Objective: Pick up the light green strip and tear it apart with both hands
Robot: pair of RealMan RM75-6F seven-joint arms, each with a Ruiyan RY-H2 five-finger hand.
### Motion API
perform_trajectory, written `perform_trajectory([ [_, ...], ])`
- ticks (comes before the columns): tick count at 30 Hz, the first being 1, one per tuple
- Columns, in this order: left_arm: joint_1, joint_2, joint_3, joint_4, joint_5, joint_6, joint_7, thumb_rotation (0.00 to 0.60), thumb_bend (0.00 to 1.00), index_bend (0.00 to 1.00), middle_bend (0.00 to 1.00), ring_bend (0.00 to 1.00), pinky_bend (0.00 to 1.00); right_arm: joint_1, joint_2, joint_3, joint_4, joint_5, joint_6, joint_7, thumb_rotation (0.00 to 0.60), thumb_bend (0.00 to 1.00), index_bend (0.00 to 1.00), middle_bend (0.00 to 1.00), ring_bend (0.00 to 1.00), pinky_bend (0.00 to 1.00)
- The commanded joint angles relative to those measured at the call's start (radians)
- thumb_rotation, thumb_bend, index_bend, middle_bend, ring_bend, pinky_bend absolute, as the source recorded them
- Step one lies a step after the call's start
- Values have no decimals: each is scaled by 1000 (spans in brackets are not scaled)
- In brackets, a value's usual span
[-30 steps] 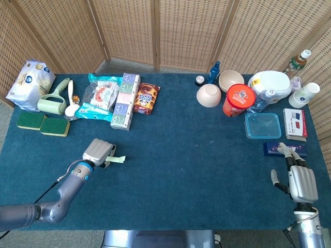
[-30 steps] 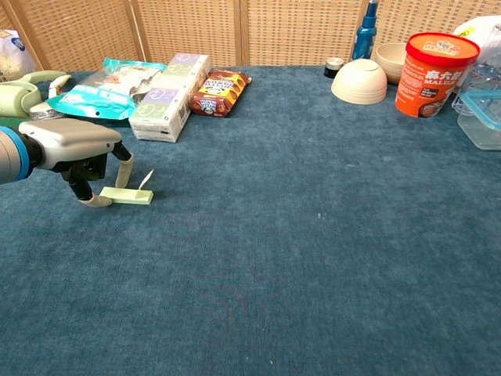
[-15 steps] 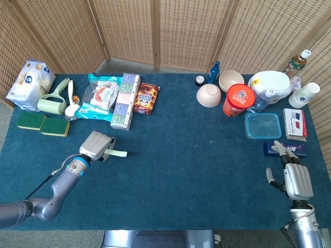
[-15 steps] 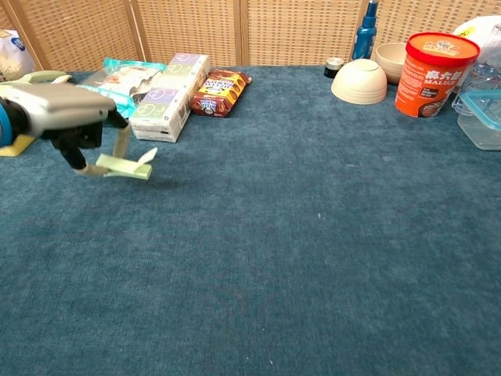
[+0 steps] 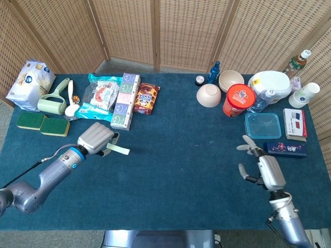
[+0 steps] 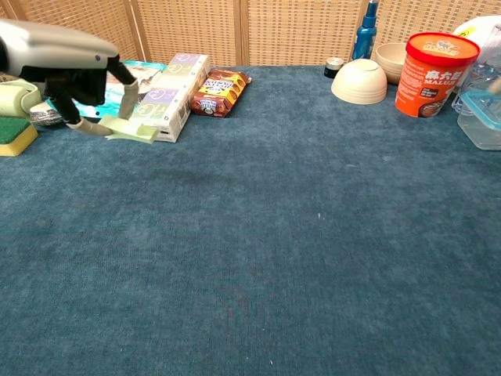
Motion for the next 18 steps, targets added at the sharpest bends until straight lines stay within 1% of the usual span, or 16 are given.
perform_trajectory([
  [1, -21, 24, -20, -30, 33, -31, -50, 600, 467, 721, 1000, 1000, 1000, 44, -28, 10, 2, -37, -18, 56, 600, 471, 57, 388, 311, 361],
  [5, -45, 42, -33, -51, 48, -67, -85, 600, 467, 725, 1000, 1000, 1000, 87, -58, 20, 0, -63, -29, 93, 600, 470, 69, 427, 344, 389],
  [10, -79, 61, -52, -67, 46, -108, -109, 600, 467, 725, 1000, 1000, 1000, 134, -112, 30, 12, -74, -44, 120, 600, 471, 110, 500, 415, 459],
  [13, -97, 69, -62, -77, 38, -125, -116, 600, 467, 725, 1000, 1000, 1000, 157, -142, 30, 27, -75, -56, 124, 600, 471, 132, 527, 444, 471],
  [18, -125, 75, -73, -82, 18, -149, -118, 600, 467, 725, 1000, 1000, 1000, 186, -175, 30, 40, -70, -73, 115, 600, 470, 148, 552, 463, 475],
])
